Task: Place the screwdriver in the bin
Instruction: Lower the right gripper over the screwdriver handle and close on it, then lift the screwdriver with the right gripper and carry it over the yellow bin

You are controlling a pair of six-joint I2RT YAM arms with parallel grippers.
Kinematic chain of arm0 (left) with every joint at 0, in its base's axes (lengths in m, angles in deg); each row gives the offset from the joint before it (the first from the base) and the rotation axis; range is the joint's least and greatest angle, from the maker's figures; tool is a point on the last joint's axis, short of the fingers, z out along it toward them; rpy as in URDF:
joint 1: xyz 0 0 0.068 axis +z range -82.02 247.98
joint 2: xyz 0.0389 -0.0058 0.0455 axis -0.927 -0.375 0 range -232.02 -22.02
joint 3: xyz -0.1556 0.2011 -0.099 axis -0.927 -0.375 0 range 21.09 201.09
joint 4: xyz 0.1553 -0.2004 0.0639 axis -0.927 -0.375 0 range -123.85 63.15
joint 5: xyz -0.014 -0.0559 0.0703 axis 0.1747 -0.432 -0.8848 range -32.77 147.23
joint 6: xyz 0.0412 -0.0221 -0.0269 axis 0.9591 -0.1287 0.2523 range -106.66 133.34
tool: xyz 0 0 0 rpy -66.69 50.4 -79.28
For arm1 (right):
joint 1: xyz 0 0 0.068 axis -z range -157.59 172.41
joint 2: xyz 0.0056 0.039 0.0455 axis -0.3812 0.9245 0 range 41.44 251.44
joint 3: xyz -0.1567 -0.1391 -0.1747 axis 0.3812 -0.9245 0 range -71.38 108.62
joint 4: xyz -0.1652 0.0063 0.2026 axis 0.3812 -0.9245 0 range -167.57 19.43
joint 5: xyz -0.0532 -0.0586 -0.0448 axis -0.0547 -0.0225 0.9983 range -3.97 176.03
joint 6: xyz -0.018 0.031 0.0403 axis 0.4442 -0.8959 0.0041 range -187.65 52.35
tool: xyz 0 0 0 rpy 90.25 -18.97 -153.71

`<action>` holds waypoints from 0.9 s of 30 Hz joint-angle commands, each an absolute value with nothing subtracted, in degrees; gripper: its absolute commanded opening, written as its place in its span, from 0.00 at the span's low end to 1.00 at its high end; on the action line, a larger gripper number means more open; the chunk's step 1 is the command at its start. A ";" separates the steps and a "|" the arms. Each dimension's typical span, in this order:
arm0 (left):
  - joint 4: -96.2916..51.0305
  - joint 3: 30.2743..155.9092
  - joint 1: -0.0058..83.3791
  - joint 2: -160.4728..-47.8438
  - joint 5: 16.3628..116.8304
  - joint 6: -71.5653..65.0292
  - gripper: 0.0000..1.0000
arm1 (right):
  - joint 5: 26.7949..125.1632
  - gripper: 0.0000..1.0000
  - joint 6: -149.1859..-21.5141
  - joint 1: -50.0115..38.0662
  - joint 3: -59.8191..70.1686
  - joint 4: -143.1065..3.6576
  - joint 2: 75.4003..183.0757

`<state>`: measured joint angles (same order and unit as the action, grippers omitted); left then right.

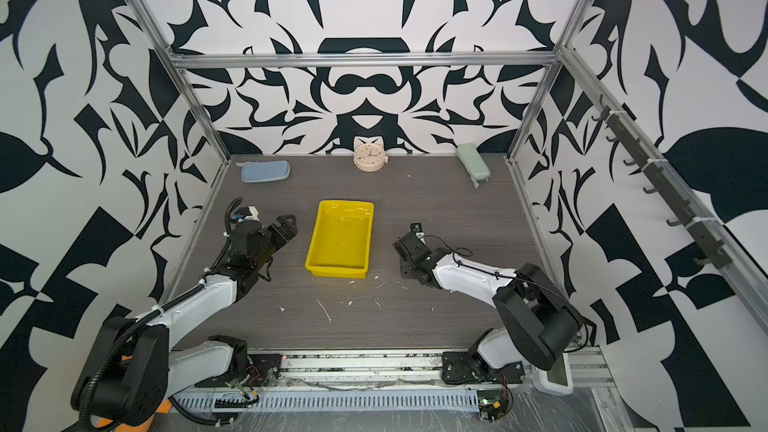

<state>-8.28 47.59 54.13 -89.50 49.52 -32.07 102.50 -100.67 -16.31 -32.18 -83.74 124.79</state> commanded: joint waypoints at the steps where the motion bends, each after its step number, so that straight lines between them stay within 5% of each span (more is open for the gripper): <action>1: -14.53 54.31 54.27 -88.72 47.86 -31.40 1.00 | 103.90 0.55 -102.10 -16.44 -30.54 -81.18 127.31; 11: -11.48 53.21 54.27 -89.71 50.19 -33.20 1.00 | 109.49 0.41 -105.77 -16.44 -28.97 -79.93 133.19; 23: -18.04 55.25 54.36 -90.80 43.31 -36.92 1.00 | 120.94 0.00 -113.60 -17.23 -28.23 -87.00 129.41; 27: -22.12 57.23 54.36 -92.09 41.23 -39.33 1.00 | 125.45 0.00 -117.43 -19.24 -25.00 -91.14 128.55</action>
<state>-18.14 55.11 54.15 -91.07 44.41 -36.55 118.98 -113.21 -17.56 -28.35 -87.48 130.56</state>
